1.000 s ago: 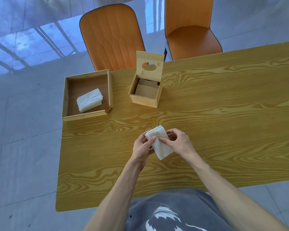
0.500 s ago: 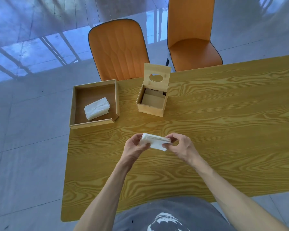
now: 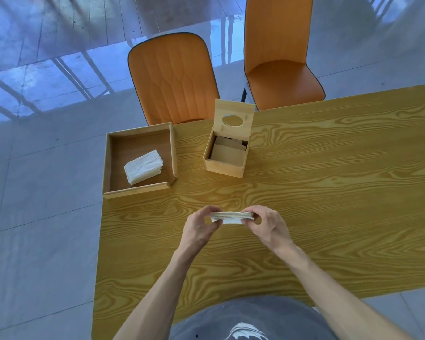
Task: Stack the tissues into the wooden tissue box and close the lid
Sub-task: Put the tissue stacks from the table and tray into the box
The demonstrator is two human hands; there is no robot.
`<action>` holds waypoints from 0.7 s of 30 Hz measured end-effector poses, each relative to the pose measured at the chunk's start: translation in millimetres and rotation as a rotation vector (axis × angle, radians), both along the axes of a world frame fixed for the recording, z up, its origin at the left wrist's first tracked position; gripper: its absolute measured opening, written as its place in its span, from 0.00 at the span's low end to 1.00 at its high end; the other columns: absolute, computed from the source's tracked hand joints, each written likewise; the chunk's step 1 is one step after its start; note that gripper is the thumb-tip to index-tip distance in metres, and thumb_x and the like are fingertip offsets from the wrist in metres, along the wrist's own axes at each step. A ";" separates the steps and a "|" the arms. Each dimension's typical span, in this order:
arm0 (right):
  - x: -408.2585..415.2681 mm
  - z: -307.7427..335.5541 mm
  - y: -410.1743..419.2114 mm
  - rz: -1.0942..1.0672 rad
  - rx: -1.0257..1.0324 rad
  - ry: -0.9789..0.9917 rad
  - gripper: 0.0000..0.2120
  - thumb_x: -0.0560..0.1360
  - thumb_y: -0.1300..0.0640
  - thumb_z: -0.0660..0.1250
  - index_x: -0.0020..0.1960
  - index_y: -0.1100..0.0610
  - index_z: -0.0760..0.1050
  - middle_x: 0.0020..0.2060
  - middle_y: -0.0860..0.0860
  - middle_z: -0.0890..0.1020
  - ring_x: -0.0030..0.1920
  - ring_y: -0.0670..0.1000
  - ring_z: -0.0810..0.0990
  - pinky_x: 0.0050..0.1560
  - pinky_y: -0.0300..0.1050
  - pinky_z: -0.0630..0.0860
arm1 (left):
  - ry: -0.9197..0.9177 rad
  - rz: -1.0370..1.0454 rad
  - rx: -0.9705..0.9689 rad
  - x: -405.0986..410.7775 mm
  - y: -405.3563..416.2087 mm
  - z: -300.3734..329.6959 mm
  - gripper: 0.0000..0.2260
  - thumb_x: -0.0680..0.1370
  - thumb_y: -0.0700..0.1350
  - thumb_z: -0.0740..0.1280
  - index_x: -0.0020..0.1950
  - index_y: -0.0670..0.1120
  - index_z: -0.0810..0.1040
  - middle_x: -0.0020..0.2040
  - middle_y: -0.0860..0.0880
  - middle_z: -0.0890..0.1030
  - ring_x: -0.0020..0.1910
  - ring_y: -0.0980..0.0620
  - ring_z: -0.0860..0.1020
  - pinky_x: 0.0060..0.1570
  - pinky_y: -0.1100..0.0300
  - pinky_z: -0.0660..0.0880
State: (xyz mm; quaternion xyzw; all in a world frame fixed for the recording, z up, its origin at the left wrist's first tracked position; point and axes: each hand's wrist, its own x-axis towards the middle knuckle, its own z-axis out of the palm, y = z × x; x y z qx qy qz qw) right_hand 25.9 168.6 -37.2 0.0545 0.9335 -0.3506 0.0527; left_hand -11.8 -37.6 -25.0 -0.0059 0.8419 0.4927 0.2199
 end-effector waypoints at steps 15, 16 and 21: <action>-97.9 60.1 13.6 -0.175 -0.237 0.088 0.16 0.76 0.47 0.69 0.59 0.55 0.78 0.45 0.49 0.85 0.43 0.48 0.83 0.43 0.46 0.82 | 0.103 -0.004 0.124 -128.1 10.7 65.0 0.15 0.77 0.48 0.71 0.62 0.44 0.78 0.54 0.51 0.82 0.52 0.57 0.81 0.51 0.67 0.77; -109.2 64.5 13.3 -0.189 -0.229 0.103 0.16 0.77 0.46 0.68 0.60 0.55 0.77 0.45 0.49 0.85 0.43 0.48 0.83 0.44 0.47 0.81 | 0.121 0.008 0.115 -139.2 12.7 70.0 0.15 0.77 0.49 0.70 0.61 0.45 0.79 0.53 0.51 0.83 0.52 0.56 0.81 0.52 0.65 0.77; -151.0 71.2 5.0 -0.269 -0.127 0.164 0.13 0.79 0.48 0.66 0.60 0.53 0.76 0.45 0.50 0.86 0.42 0.49 0.84 0.40 0.46 0.82 | 0.179 0.050 0.034 -180.2 22.2 74.9 0.16 0.77 0.52 0.70 0.60 0.45 0.81 0.55 0.49 0.84 0.53 0.53 0.82 0.55 0.57 0.79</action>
